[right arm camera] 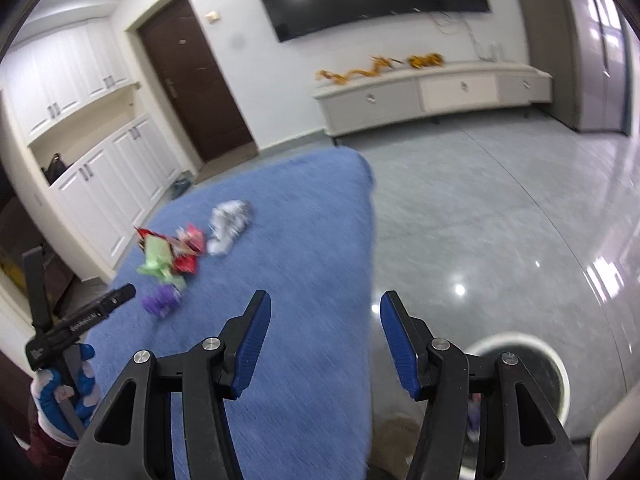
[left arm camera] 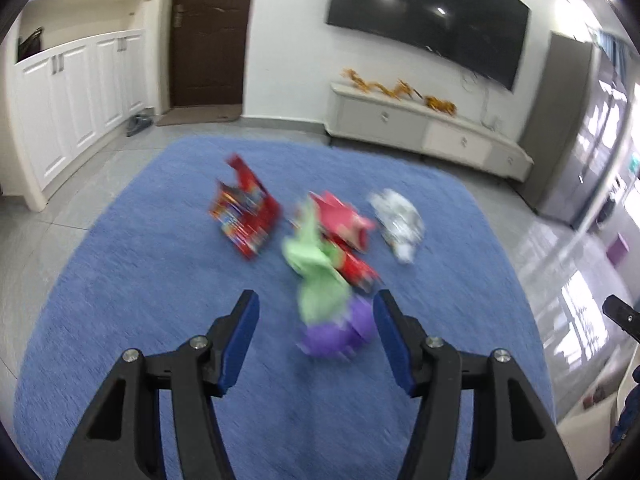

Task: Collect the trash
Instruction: 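Move both tools from the trash bin back to the wrapper pile on the rug, then grasp the white printed plastic bag with the right tool while the left tool grasps the purple bag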

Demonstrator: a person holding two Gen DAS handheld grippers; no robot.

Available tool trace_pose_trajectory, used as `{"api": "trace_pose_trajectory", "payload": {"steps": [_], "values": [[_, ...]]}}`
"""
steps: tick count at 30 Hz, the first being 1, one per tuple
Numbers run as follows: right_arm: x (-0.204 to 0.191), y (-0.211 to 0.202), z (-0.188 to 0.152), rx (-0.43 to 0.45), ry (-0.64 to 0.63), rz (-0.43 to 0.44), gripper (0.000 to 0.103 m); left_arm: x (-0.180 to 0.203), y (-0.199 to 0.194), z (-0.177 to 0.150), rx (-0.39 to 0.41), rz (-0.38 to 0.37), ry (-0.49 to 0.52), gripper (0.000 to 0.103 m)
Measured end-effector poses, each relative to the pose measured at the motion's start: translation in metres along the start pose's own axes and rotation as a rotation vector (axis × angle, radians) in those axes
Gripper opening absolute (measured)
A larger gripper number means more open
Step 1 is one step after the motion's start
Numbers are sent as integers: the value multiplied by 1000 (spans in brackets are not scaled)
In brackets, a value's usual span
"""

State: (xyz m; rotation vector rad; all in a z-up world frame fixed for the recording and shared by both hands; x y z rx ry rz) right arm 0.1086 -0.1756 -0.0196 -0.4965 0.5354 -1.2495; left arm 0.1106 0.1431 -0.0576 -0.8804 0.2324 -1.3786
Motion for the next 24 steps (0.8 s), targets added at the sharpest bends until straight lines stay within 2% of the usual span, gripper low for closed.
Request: {"api": "trace_pose_trajectory", "payload": {"steps": [5, 7, 11, 15, 24], "values": [[-29, 23, 56, 69, -64, 49, 57, -16, 3, 29, 29, -12, -26, 58], [-40, 36, 75, 85, -87, 65, 58, -15, 7, 27, 10, -30, -16, 59], [-64, 71, 103, 92, -113, 103, 60, -10, 18, 11, -37, -55, 25, 68], [-82, 115, 112, 54, -129, 138, 72, -1, 35, -5, -99, -74, 50, 68], [-105, 213, 105, -66, -117, 188, 74, 10, 65, -24, -190, -97, 55, 70]]}}
Point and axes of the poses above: each gripper's, at about its wrist camera, not at the fingertips, and y roughly the way its jaws point, x to its right, z to its top, the point moved 4 cm from there along y, roughly the way its jaws point, and after that the axes turned 14 degrees about -y, right-handed, at the moved point
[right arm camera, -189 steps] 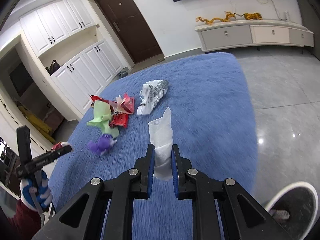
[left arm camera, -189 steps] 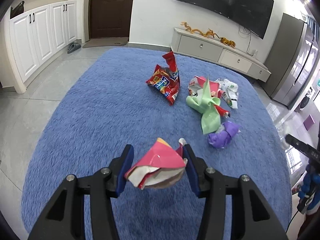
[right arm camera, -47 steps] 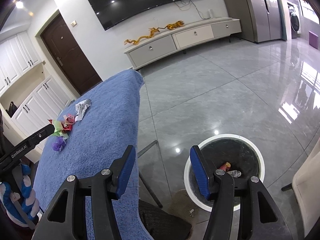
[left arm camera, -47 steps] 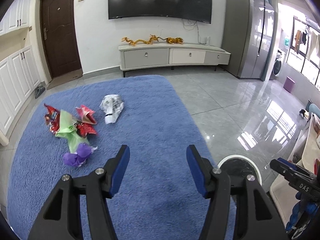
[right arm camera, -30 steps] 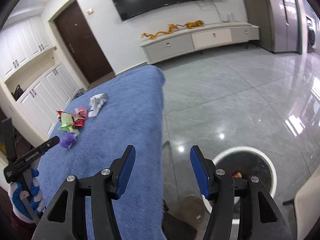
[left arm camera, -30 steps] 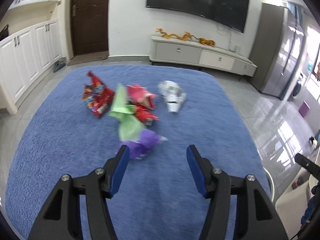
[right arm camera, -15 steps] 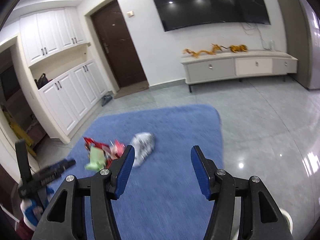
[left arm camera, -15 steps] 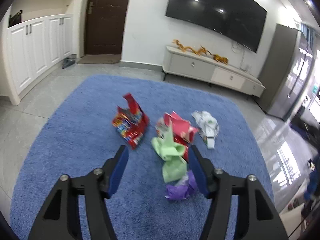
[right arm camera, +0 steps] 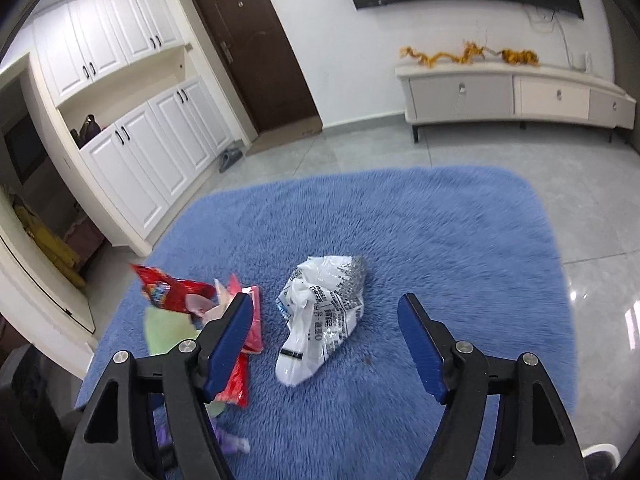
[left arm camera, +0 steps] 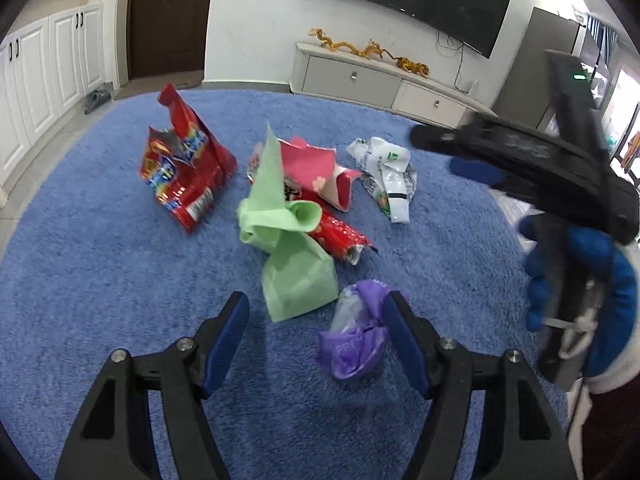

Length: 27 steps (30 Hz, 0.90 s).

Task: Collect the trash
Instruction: 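Grasp the white printed plastic bag with the right tool while the left tool grasps the purple bag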

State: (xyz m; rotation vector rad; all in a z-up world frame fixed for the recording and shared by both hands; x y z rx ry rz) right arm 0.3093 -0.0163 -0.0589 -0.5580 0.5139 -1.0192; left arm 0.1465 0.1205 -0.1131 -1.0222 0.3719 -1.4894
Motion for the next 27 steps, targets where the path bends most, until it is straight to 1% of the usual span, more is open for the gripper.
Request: {"api": "trace_pose_trajectory", "payload": {"steps": [3, 7, 8, 9, 10, 12, 16, 19, 23, 25, 27], "values": [[-2, 28, 0, -26, 13, 16, 74, 1, 4, -1, -12, -11, -12, 71], [-7, 49, -4, -53, 1, 34, 73, 0, 6, -7, -38, -42, -47, 71], [-8, 51, -6, -58, 0, 39, 71, -1, 5, -8, -38, -45, -51, 71], [-8, 53, -7, -60, 0, 39, 61, -1, 4, -10, -36, -45, -50, 71], [-7, 54, -10, -61, 3, 37, 55, -1, 2, -13, -37, -48, -50, 71], [-4, 52, -14, -56, 17, 41, 51, 0, 0, -18, -43, -52, -50, 71], [1, 43, -21, -42, 31, 45, 48, 4, -3, -27, -38, -48, -36, 71], [2, 37, -27, -37, 34, 46, 44, 9, -3, -32, -44, -61, -32, 70], [3, 23, -34, -27, 38, 43, 39, 16, -3, -38, -42, -45, -11, 69], [4, 13, -37, -12, 41, 42, 37, 20, 0, -37, -38, -32, -10, 61], [3, 2, -39, 6, 47, 45, 36, 21, 2, -35, -34, -20, -15, 54]]}}
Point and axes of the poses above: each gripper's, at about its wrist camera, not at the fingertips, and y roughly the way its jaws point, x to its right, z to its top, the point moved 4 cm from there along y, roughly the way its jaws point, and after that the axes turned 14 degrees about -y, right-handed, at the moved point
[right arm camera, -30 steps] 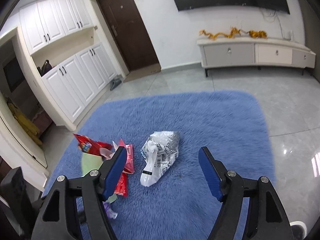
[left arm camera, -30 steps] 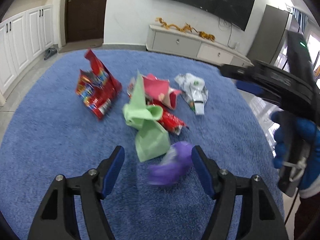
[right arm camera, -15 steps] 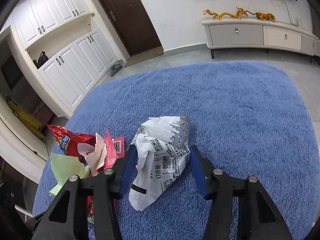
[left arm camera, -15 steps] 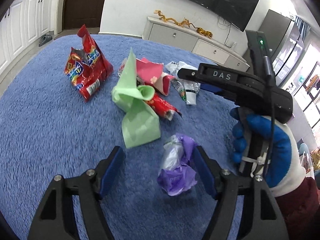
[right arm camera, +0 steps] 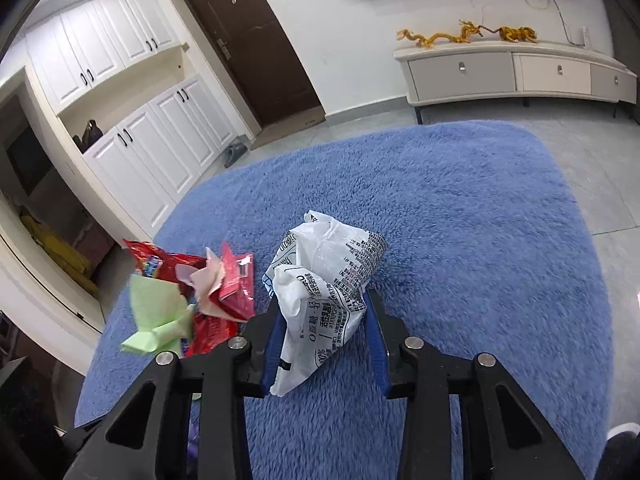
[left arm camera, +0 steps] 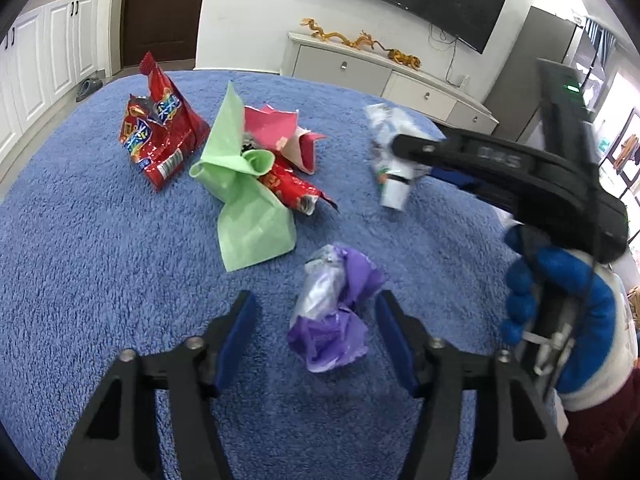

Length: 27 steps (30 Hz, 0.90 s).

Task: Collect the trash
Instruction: 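Grasp the white printed plastic bag with the right tool while the left tool grasps the purple bag, then carry both bags over the trash bin and open both tools to drop them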

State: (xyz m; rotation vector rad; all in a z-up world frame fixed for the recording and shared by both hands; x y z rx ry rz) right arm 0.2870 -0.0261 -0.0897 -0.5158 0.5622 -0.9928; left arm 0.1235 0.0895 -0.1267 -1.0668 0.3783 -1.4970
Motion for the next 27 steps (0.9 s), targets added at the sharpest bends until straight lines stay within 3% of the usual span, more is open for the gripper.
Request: {"api": "trace_pose_trajectory", "payload": {"steps": [7, 18, 27], "values": [[-2, -41, -12, 42, 24, 7, 35, 0, -4, -1, -3, 16, -8, 32], [3, -102, -65, 62, 101, 31, 34, 13, -42, -18, 49, 45, -3, 30], [16, -157, -94, 129, 164, 29, 34, 28, -78, -30, 88, 50, 21, 29]]}}
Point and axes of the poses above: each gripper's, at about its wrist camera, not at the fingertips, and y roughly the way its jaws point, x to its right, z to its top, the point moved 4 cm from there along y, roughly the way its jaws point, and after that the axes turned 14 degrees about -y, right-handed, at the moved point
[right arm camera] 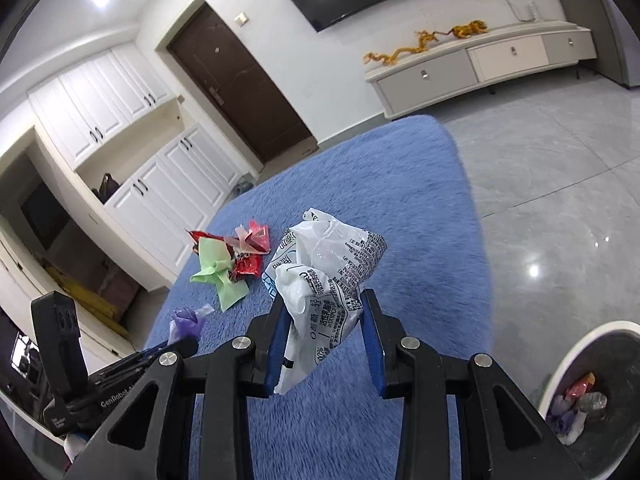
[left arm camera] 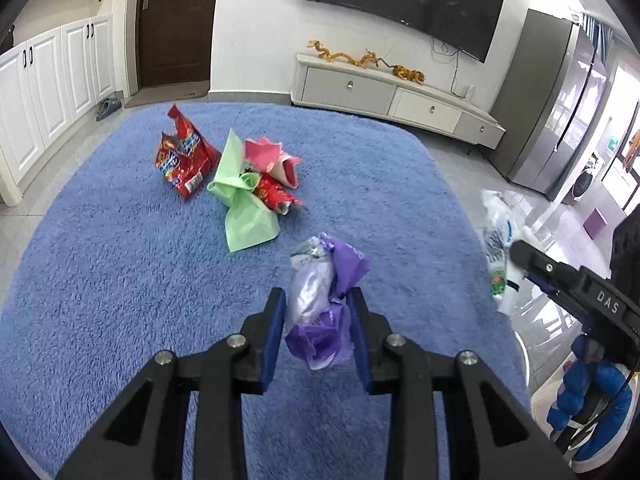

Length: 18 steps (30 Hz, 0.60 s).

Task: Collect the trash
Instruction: 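Carry both bags over the trash bin and open both tools to drop them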

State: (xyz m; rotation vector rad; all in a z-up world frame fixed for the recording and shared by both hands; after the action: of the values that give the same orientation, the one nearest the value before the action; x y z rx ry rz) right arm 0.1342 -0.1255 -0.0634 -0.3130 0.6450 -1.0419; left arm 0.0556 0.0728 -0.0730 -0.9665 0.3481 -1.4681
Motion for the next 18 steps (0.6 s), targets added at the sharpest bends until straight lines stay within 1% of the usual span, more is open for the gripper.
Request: {"api": "trace_pose_trajectory", "payload": {"steps": [4, 7, 14, 18], "values": [[14, -30, -5, 39, 15, -15, 34, 14, -11, 0, 12, -16, 24, 29], [25, -56, -13, 65, 34, -35, 34, 33, -18, -5, 17, -36, 59, 28], [58, -119, -31, 126, 67, -127, 34, 86, -22, -10, 0, -108, 136, 27], [80, -151, -44, 145, 102, -182, 34, 123, -16, -17, -31, -159, 192, 26]]}}
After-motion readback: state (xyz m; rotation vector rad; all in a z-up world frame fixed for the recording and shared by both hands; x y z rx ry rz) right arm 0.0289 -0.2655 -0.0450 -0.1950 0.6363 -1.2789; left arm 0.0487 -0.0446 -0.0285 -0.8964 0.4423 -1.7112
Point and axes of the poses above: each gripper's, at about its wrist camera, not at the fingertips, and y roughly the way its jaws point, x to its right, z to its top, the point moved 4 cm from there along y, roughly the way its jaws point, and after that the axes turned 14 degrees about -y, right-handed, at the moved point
